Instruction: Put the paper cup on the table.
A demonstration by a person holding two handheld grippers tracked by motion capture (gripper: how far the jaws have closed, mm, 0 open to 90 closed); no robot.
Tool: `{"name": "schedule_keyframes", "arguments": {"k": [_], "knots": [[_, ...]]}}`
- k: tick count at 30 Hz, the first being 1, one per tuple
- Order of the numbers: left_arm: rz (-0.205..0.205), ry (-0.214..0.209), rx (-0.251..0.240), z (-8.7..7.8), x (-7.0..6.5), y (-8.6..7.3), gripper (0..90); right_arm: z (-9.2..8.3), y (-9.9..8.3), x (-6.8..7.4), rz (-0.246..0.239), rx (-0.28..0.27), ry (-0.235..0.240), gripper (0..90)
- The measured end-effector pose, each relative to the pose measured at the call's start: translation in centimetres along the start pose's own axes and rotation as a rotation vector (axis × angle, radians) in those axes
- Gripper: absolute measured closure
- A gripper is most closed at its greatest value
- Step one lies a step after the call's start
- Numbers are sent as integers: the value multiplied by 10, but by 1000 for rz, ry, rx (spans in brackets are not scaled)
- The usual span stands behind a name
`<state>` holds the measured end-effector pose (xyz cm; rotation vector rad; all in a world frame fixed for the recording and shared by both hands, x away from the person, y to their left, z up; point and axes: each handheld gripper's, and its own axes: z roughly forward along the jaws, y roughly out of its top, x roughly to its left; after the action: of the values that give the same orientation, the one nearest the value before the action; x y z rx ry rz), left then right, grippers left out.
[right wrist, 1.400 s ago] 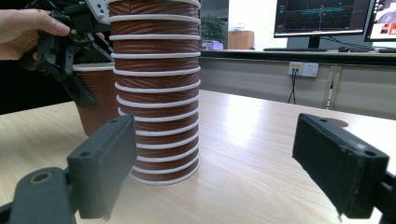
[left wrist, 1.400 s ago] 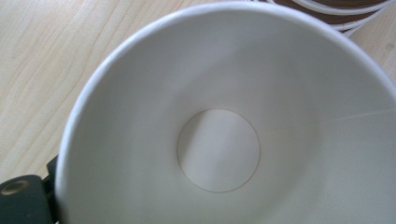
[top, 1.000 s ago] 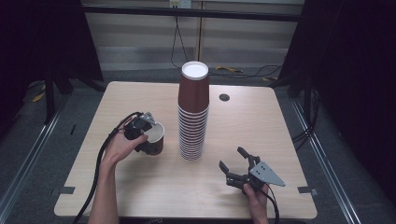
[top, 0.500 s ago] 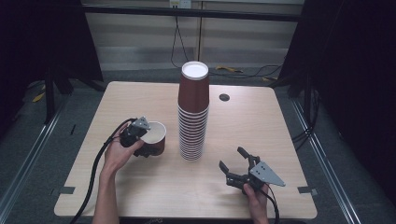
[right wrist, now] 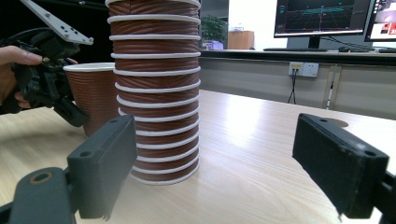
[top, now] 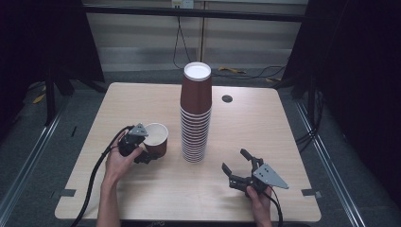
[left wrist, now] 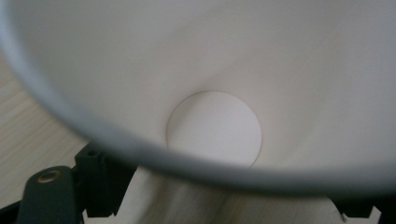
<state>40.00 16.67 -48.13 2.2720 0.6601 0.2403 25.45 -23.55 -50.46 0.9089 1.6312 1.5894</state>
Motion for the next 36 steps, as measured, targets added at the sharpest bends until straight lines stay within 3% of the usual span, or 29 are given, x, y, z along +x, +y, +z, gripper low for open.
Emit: {"name": "schedule_keyframes", "arguments": {"k": [5,10,17,21,24,26,28,31,36], "knots": [[-56,0,-82,-3,-3,-9,157,0,0,0,0,-1,1,135],[-50,26,-91,0,-9,-16,159,0,0,0,0,0,0,135],[-105,56,-139,-10,-20,-22,158,0,0,0,-1,-1,0,135],[-88,84,-187,-19,-30,-21,157,0,0,0,-1,-2,0,135],[-110,83,-245,-22,-36,-24,158,0,0,0,-2,-2,0,135],[-112,102,-237,-23,-39,-25,158,0,0,0,-2,-2,0,135],[-102,120,-270,-23,-45,-27,158,0,0,0,-2,-2,0,135],[-119,137,-299,-24,-52,-33,158,0,0,0,-2,-2,0,135],[-128,140,-372,-28,-65,-41,158,0,0,0,-2,-2,0,135]]}}
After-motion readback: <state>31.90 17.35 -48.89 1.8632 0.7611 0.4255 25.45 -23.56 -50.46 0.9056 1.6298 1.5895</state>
